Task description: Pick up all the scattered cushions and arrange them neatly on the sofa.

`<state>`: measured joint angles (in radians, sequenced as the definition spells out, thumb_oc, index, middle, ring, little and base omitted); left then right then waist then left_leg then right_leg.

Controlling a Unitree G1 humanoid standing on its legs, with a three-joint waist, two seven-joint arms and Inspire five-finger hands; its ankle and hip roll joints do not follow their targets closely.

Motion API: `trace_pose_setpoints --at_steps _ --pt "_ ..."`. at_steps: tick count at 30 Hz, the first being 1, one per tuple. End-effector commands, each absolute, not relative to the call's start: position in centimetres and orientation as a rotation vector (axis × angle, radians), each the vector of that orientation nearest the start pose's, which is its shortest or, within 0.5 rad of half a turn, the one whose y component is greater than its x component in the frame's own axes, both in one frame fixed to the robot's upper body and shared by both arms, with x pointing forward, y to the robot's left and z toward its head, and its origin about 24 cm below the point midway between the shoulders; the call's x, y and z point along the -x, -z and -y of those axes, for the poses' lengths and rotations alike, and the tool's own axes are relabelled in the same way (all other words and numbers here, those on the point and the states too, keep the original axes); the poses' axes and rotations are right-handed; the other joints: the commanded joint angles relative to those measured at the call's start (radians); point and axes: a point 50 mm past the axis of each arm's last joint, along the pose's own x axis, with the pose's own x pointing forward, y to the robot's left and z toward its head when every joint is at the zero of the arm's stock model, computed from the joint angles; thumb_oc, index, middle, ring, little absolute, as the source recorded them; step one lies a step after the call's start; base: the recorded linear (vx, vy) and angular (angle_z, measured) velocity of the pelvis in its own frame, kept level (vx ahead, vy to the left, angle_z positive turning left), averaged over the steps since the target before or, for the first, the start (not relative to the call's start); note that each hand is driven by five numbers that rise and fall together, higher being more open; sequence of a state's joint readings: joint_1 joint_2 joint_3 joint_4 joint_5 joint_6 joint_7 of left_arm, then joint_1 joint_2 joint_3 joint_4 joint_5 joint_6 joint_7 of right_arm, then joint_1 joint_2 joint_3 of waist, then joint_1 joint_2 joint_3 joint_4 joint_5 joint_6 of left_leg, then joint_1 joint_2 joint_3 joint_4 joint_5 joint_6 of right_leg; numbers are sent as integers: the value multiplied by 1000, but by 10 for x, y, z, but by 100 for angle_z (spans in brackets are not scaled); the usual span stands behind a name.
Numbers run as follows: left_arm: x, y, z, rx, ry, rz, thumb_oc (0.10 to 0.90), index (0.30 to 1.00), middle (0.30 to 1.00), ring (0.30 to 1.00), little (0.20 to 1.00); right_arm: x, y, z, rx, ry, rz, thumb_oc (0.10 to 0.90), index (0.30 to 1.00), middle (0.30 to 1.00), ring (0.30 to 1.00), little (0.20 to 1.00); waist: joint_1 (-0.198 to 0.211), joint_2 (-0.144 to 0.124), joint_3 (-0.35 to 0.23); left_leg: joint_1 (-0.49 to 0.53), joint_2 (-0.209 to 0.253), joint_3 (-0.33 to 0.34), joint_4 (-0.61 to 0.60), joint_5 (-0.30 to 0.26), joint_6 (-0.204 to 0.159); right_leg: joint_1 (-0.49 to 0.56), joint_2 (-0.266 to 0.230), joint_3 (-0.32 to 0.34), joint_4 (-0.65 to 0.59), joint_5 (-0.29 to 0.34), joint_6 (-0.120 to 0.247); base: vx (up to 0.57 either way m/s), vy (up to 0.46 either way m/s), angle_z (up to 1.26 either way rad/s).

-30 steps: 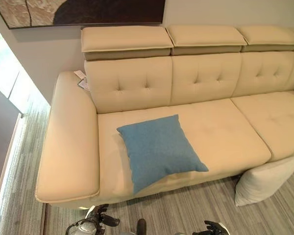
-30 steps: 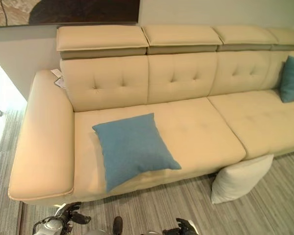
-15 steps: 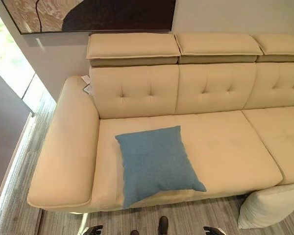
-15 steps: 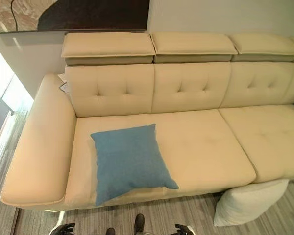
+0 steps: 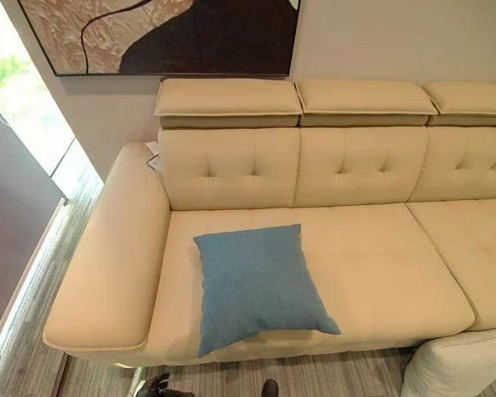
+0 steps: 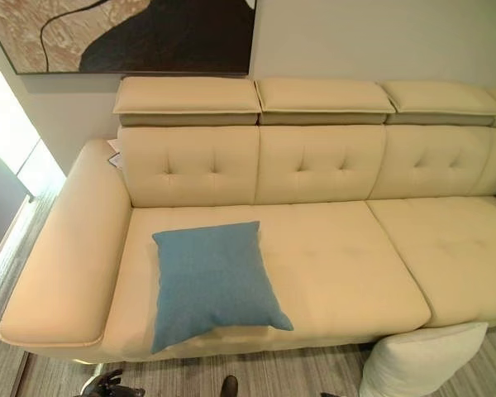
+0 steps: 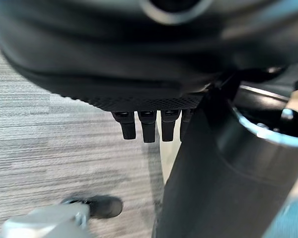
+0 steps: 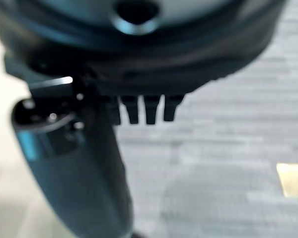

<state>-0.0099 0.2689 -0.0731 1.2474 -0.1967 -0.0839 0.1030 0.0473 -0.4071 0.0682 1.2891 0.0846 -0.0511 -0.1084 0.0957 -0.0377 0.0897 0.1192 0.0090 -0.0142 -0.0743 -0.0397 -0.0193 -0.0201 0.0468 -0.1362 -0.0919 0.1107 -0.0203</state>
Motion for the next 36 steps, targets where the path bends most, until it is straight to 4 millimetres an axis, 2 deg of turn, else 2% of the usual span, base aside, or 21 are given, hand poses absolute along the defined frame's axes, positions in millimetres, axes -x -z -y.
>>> trace_pose_setpoints --at_steps 1,4,5,6,9,10,11,19,22,26,27,28,31,35,36 --pt "-134 132 -279 -184 -390 -940 800 900 900 900 900 -66 115 355 469 492 -1161 800 900 900 900 900 3 -23 -7 -22 -5 49 -13 -25 -39 61 -54 11 54 -165 127 45 -16 5" --pt "-144 123 -283 -180 -405 -859 800 900 900 900 900 -90 95 373 512 532 -1023 800 900 900 900 900 3 -21 -13 -20 -4 49 -13 -26 -40 69 -54 6 52 -168 128 57 -10 5" --pt "-150 117 -284 -159 -421 -800 800 900 900 900 900 -114 77 379 528 550 -886 800 900 900 900 900 1 -19 -16 -18 -4 48 -13 -28 -41 74 -55 3 50 -170 129 47 -3 0" --pt "-150 117 -284 -159 -420 -801 800 900 900 900 900 -113 78 379 528 550 -887 800 900 900 900 900 2 -19 -16 -17 -4 48 -13 -28 -41 75 -55 3 50 -170 129 44 -2 0" --pt "-167 104 -277 -93 -429 -681 800 900 900 900 900 -143 57 377 491 574 -707 800 900 900 900 900 0 -14 -15 -19 -4 44 -13 -31 -41 79 -56 2 49 -174 130 20 2 3" --pt "-167 104 -277 -93 -429 -682 800 900 900 900 900 -143 57 377 491 574 -708 800 900 900 900 900 0 -14 -15 -18 -4 43 -13 -32 -41 79 -56 2 49 -174 130 24 -4 10" --pt "-180 94 -271 -66 -418 -597 800 900 900 900 900 -162 46 368 441 569 -597 800 900 900 900 900 1 -11 -11 -21 -5 37 -13 -33 -42 78 -57 0 48 -175 129 18 -13 12" --pt "-232 45 -249 -48 -363 -310 800 900 900 900 900 -221 21 330 180 545 -326 800 900 900 900 900 23 -12 13 -43 -2 12 -13 -32 -47 66 -55 -18 40 -174 127 18 -31 14" --pt "-250 25 -229 29 -331 -197 800 900 900 900 900 -244 12 312 -4 532 -230 800 900 900 900 900 34 -15 36 -77 -3 -7 -13 -20 -47 37 -54 -30 41 -170 124 -59 -56 11" --pt "-262 12 -200 151 -238 -135 800 900 900 900 900 -263 5 289 -176 478 -158 800 900 900 900 900 39 -13 52 -117 -4 -30 -13 -7 -47 3 -53 -43 33 -164 122 -42 -51 36" --pt "-265 10 -194 154 -215 -124 800 900 900 900 900 -265 5 286 -190 472 -153 800 900 900 900 900 39 -12 54 -127 -5 -32 -13 -4 -48 -5 -53 -47 32 -163 122 -45 -54 8" --pt "-271 8 -181 135 -153 -124 800 900 900 900 900 -273 3 278 -196 445 -153 800 900 900 900 900 41 -11 64 -146 -5 -38 -13 4 -48 -23 -53 -52 32 -158 121 -37 -40 5" --pt "-277 3 -172 113 -113 -111 800 900 900 900 900 -280 0 272 -199 424 -149 800 900 900 900 900 40 -7 77 -173 -3 -43 -13 12 -48 -54 -54 -55 39 -155 120 -84 -31 15" --pt "-297 -14 -154 92 -63 -59 800 900 900 900 900 -304 -16 261 -185 385 -114 800 900 900 900 900 34 -3 116 -286 -5 -55 3 46 -48 -180 -59 -57 86 -146 115 -142 -16 10" --pt "-297 -14 -154 92 -63 -59 800 900 900 900 900 -304 -16 261 -185 385 -114 800 900 900 900 900 34 -4 114 -287 -6 -55 3 46 -48 -182 -59 -57 87 -146 115 -208 -20 9"
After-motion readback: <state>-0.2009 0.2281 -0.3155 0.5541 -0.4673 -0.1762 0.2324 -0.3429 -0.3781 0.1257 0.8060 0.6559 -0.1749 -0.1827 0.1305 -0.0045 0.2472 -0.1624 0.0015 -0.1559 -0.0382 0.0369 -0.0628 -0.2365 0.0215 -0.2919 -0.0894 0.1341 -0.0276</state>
